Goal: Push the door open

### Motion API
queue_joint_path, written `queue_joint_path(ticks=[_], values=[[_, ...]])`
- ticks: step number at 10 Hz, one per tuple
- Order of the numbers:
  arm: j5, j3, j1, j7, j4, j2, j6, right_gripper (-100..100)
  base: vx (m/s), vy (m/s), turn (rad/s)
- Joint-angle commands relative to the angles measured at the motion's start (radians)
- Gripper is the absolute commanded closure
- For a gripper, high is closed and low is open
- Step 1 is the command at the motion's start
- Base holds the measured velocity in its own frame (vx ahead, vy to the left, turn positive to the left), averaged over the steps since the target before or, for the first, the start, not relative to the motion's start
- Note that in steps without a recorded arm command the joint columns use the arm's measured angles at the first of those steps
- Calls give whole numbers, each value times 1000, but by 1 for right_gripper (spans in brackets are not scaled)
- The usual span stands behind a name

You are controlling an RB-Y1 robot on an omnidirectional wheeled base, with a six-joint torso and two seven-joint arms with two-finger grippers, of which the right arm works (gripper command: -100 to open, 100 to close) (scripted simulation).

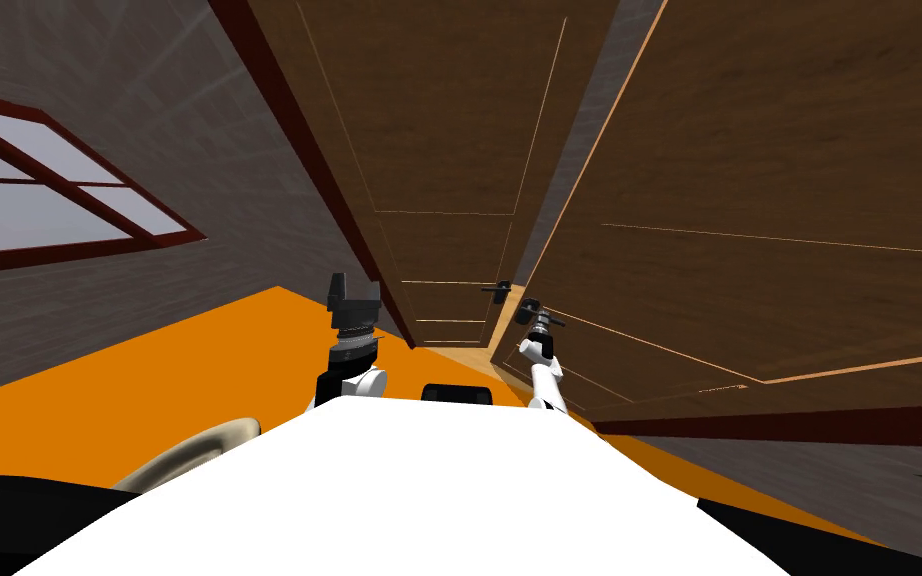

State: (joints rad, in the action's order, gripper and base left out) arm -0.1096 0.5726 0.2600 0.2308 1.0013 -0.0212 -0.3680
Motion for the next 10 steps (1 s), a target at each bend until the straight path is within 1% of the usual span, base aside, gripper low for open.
queue_joint_path(ticks=[1, 2, 3, 6, 7, 8, 10], values=[[-6, 33, 9, 19, -4, -10, -14, 100, -7, -57, 106], [-10, 51, 13, 29, -5, -15, -22, 100, 17, -83, 149], [-12, 61, 16, 35, -7, -18, -26, 100, 52, -96, 95], [-19, 99, 27, 57, -11, -27, -43, 100, 34, -82, 62], [-19, 99, 27, 57, -11, -27, -43, 100, 5, -54, 28], [-25, 129, 35, 74, -14, -33, -56, 100, 17, -78, 77], [-25, 129, 35, 74, -14, -33, -56, 100, 17, -57, 29]])
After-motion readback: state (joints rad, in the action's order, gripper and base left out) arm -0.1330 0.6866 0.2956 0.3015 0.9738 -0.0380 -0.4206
